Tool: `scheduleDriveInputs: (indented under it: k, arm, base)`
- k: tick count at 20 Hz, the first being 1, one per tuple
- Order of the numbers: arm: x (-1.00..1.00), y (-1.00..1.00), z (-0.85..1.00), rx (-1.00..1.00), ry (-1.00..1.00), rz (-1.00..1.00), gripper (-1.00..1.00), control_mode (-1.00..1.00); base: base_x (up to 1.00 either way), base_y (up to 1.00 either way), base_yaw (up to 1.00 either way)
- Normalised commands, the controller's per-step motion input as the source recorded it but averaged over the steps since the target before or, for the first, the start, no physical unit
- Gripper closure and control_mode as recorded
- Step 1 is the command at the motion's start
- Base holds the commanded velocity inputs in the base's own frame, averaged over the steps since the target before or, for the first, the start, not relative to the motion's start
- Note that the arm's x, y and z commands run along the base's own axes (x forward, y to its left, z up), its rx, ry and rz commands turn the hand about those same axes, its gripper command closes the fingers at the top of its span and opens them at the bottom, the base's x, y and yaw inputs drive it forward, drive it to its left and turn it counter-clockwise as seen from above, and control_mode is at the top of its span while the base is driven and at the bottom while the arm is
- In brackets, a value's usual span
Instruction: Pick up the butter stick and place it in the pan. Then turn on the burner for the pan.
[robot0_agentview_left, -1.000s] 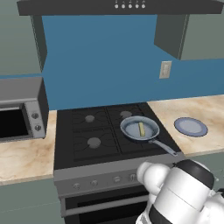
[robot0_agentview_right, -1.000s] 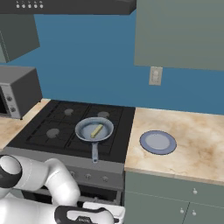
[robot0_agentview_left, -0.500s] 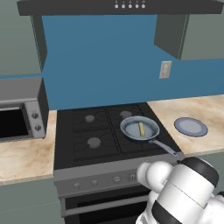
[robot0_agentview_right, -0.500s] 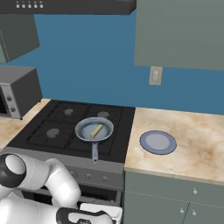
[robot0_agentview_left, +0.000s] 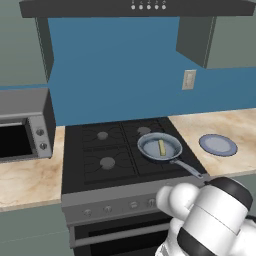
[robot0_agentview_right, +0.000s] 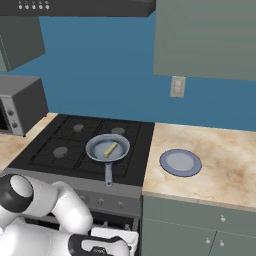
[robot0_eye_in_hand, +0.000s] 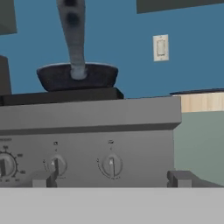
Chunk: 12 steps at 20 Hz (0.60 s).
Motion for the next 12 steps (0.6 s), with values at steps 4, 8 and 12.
scheduleDriveInputs:
  k: [4, 8, 12]
  arm:
    - [0.13, 0.05, 0.00, 0.00, 0.00, 0.00, -1.00, -1.00]
    - [0.11, 0.08, 0.00, 0.00, 0.00, 0.00, -1.00, -1.00]
    - [0.19, 0.06, 0.00, 0.00, -0.01, 0.00, -1.00, -1.00]
  base:
    - [0.00, 0.00, 0.00]
    - [0.00, 0.00, 0.00]
    - [0.00, 0.00, 0.00]
